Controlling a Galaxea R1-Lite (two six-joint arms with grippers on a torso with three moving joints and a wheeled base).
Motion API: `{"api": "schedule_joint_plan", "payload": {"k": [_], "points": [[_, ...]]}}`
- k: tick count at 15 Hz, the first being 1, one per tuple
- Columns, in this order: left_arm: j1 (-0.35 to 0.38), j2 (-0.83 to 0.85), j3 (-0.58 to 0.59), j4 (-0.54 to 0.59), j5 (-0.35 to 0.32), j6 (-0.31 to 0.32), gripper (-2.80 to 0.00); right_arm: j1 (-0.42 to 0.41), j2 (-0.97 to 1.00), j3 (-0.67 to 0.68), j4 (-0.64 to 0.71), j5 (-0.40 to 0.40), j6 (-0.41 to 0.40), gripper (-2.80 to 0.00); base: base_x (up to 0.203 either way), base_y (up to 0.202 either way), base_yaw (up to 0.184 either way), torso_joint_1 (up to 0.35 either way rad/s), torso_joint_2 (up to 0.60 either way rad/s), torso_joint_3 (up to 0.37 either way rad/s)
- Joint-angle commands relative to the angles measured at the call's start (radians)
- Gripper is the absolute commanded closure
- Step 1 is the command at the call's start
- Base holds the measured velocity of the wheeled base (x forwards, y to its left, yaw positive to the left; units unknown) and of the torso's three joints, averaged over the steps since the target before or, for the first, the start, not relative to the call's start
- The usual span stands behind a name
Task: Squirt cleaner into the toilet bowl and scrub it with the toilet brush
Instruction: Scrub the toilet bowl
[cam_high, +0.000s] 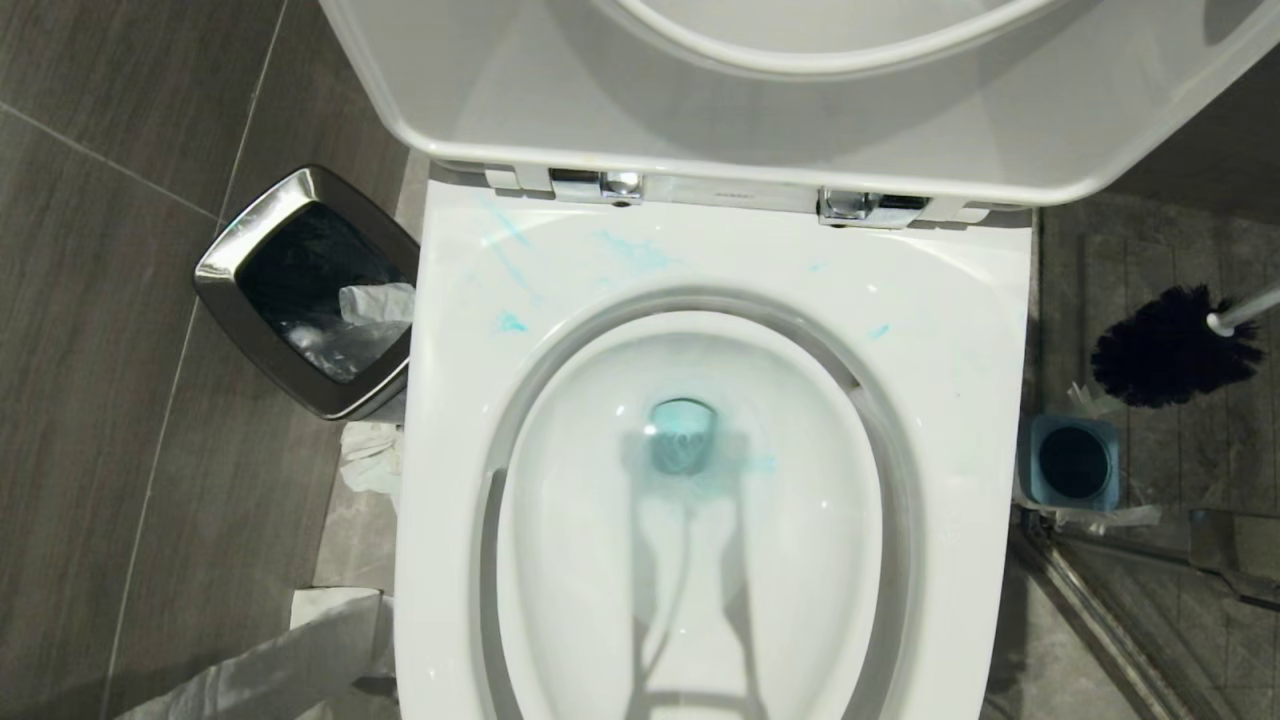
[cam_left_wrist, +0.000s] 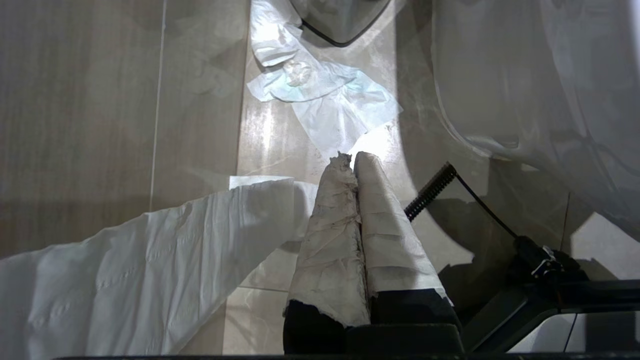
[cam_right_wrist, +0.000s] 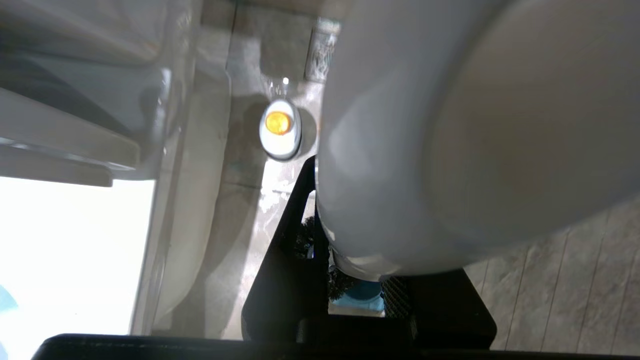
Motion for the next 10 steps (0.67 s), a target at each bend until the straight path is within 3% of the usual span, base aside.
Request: {"api": "schedule_joint_plan", "payload": {"k": [1,10], "points": [[0.000,0.002,0.002,0.000,0.007,-0.006,0.00,0.001,-0.019,-0.003,0.003,0.000,-0.001,0.00,0.000,0.000,0.000,-0.002,0.00,0.105],[0.000,0.002,0.002,-0.001,0.007,-0.012,0.00,0.001,-0.083,-0.012,0.075,-0.002,-0.001,0.00,0.000,0.000,0.000,0.003,0.00,0.190]]}}
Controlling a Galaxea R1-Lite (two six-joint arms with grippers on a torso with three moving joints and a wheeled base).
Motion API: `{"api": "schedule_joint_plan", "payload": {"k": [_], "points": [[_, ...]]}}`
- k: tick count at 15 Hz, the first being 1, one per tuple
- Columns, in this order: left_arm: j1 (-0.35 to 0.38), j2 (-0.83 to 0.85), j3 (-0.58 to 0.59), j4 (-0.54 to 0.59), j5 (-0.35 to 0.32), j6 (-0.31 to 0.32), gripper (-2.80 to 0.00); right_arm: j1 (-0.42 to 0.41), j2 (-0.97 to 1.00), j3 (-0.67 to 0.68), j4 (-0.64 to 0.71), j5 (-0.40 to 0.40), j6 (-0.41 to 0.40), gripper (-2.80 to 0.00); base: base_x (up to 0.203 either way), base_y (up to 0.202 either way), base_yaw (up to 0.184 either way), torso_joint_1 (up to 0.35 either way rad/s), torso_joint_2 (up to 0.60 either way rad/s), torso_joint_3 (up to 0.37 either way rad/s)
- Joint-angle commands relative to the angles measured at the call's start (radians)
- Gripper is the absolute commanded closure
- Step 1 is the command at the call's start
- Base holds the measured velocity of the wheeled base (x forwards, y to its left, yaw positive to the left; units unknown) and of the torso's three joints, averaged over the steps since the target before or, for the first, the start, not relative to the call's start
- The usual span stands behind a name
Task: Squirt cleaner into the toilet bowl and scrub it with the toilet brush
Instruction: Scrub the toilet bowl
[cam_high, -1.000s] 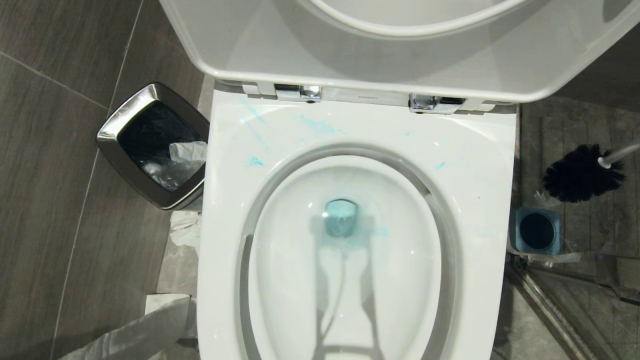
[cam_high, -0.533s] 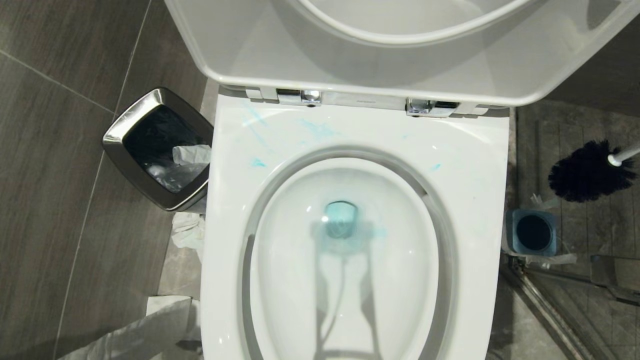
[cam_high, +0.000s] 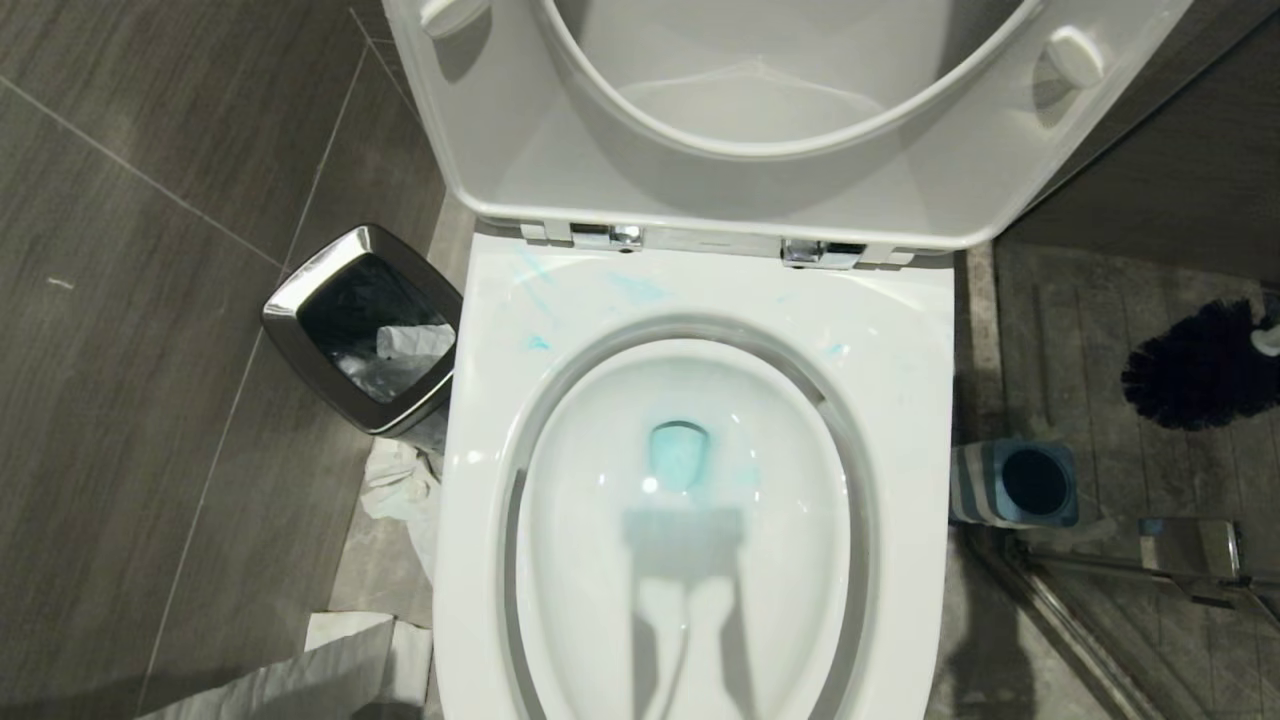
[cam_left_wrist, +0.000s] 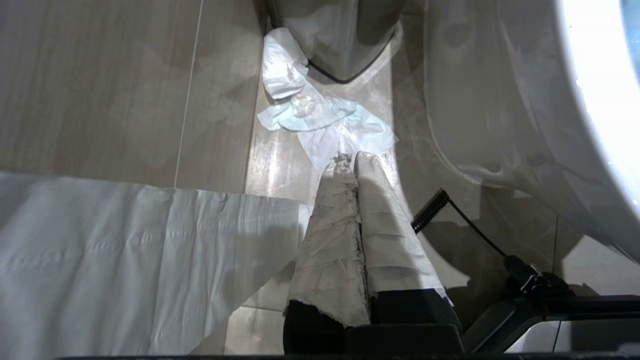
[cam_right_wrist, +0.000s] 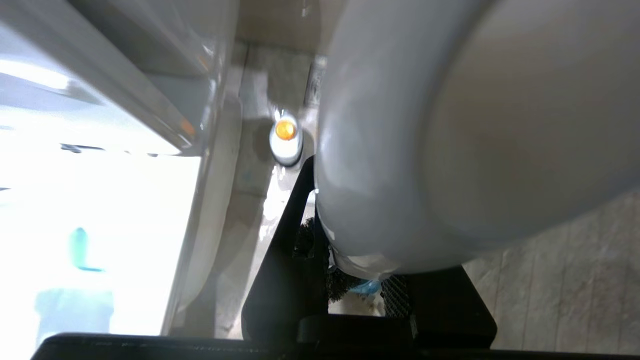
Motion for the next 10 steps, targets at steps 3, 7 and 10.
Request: {"api": "schedule_joint_plan", "payload": {"k": [3,7,10], "points": [[0.000,0.002,0.002,-0.001,0.000,0.000,0.00,0.000,-0.017,0.003,0.003,0.001,-0.002,0.00,0.000,0.000,0.000,0.000,0.00,0.203],[0.000,0.002,0.002,-0.001,0.000,0.000,0.00,0.000,-0.021,0.004,0.004,0.002,-0.002,0.00,0.000,0.000,0.000,0.003,0.00,0.200],[0.000,0.002,0.002,-0.001,0.000,0.000,0.00,0.000,-0.023,0.004,0.020,0.004,-0.002,0.00,0.000,0.000,0.000,0.001,0.00,0.203]]}}
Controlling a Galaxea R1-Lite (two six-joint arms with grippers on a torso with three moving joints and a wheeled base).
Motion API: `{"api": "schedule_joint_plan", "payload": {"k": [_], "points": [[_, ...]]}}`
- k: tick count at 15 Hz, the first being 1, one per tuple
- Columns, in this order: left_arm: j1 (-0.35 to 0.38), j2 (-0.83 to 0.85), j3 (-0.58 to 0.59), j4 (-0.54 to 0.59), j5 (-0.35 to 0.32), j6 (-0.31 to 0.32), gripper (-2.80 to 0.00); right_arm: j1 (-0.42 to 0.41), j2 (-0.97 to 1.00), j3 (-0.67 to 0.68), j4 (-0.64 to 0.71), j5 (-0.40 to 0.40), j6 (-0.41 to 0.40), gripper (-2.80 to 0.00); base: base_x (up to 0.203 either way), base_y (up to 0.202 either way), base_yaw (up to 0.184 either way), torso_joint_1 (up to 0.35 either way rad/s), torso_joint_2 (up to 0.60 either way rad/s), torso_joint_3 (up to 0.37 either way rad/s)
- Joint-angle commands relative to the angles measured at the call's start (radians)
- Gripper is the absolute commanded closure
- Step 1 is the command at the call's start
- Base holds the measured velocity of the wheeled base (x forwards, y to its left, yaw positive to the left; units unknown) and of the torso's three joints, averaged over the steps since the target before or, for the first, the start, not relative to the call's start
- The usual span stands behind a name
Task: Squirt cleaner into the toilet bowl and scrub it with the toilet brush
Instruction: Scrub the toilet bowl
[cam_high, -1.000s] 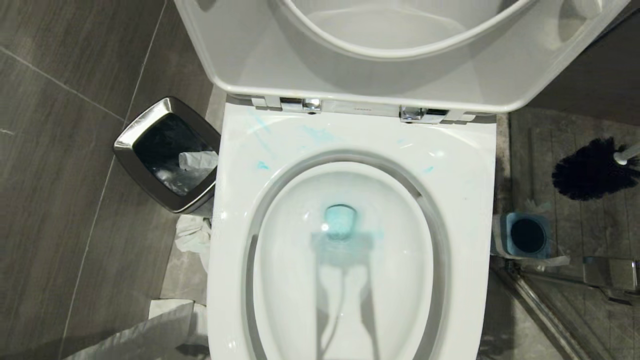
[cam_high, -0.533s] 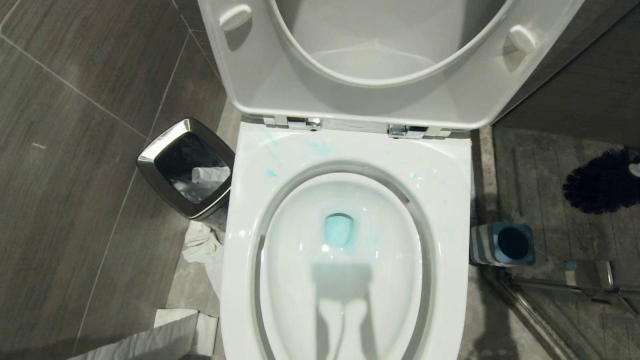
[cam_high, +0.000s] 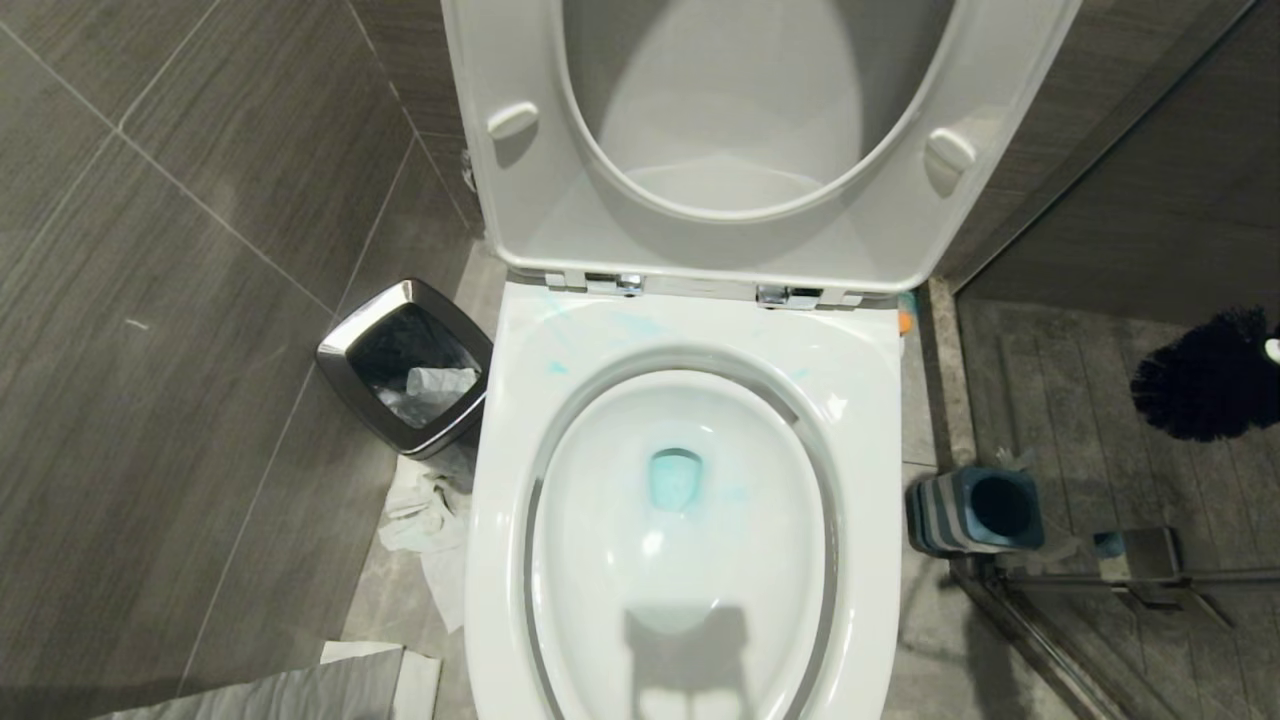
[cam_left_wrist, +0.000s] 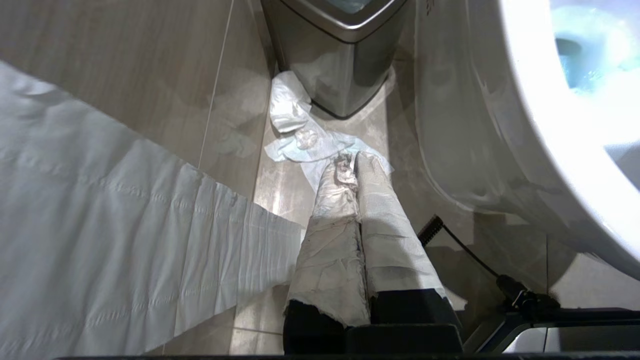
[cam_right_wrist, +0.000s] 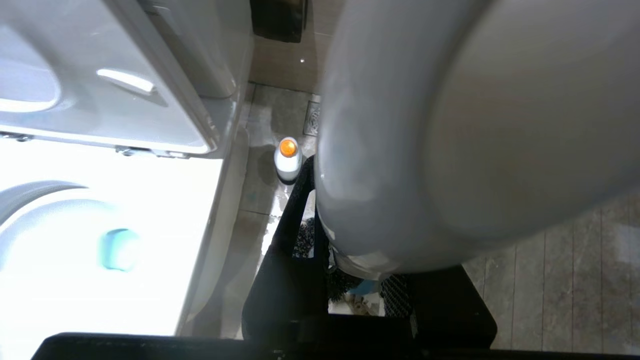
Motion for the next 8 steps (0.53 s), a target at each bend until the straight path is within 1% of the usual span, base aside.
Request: {"api": "schedule_joint_plan", "payload": {"k": [1,8], "points": [[0.001,0.002,0.002,0.000,0.000,0.000,0.00,0.001,-0.001,0.001,0.006,0.002,0.000,0.00,0.000,0.000,0.000,0.000,0.00,0.200],[0.001,0.002,0.002,0.000,0.000,0.000,0.00,0.004,0.005,0.024,0.006,0.003,0.000,0.00,0.000,0.000,0.000,0.004,0.00,0.202]]}}
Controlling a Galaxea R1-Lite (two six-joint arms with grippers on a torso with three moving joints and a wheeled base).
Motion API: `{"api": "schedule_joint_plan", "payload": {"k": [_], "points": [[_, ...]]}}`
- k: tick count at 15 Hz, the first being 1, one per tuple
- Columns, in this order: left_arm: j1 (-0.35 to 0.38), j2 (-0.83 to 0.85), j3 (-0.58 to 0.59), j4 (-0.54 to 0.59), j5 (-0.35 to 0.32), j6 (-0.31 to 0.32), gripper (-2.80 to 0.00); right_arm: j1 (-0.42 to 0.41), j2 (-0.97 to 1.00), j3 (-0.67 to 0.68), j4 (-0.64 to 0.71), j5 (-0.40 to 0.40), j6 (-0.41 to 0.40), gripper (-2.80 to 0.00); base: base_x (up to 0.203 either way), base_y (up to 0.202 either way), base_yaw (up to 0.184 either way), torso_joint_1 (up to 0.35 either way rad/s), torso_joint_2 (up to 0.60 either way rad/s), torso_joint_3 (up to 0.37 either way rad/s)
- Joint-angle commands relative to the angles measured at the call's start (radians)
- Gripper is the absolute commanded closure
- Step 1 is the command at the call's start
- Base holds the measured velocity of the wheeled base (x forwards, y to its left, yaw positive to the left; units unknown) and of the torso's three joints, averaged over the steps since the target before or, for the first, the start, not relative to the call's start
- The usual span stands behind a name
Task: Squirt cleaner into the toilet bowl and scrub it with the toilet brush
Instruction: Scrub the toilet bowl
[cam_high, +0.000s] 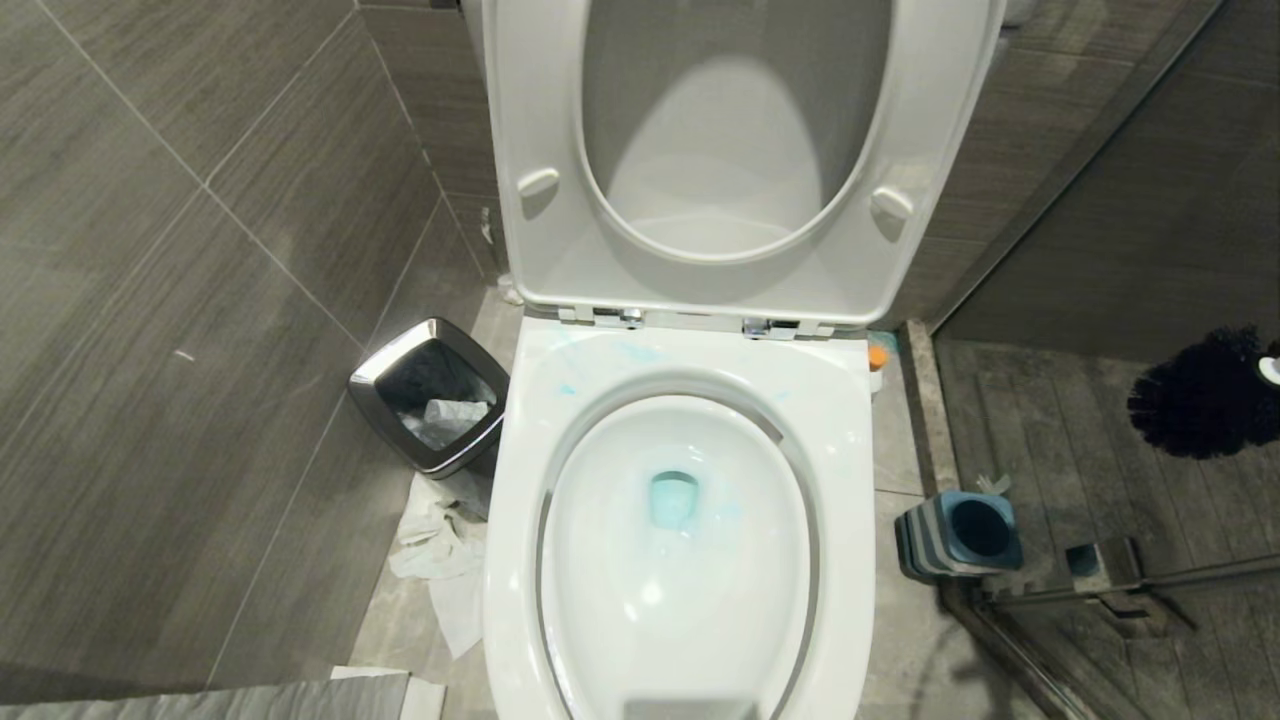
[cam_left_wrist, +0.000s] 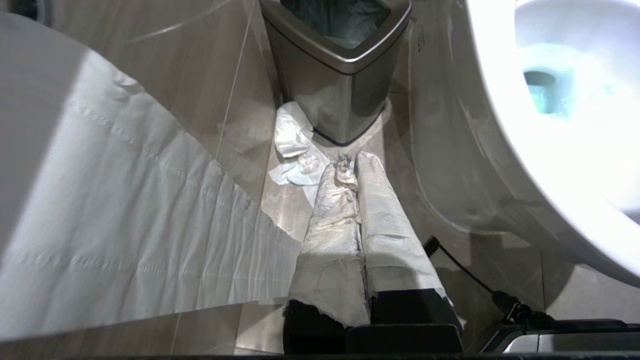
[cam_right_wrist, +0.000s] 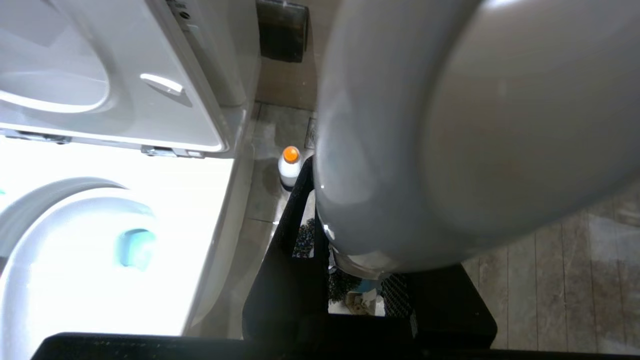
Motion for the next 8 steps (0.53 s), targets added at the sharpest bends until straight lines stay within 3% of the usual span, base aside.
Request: {"api": "schedule_joint_plan", "payload": {"k": [1,8], "points": [[0.000,0.002,0.002,0.000,0.000,0.000,0.00,0.001,0.006,0.002,0.002,0.002,-0.001,0.00,0.000,0.000,0.000,-0.001,0.00,0.198],[0.000,0.002,0.002,0.000,0.000,0.000,0.00,0.002,0.012,0.043,0.000,0.003,0.001,0.00,0.000,0.000,0.000,0.002,0.00,0.200]]}}
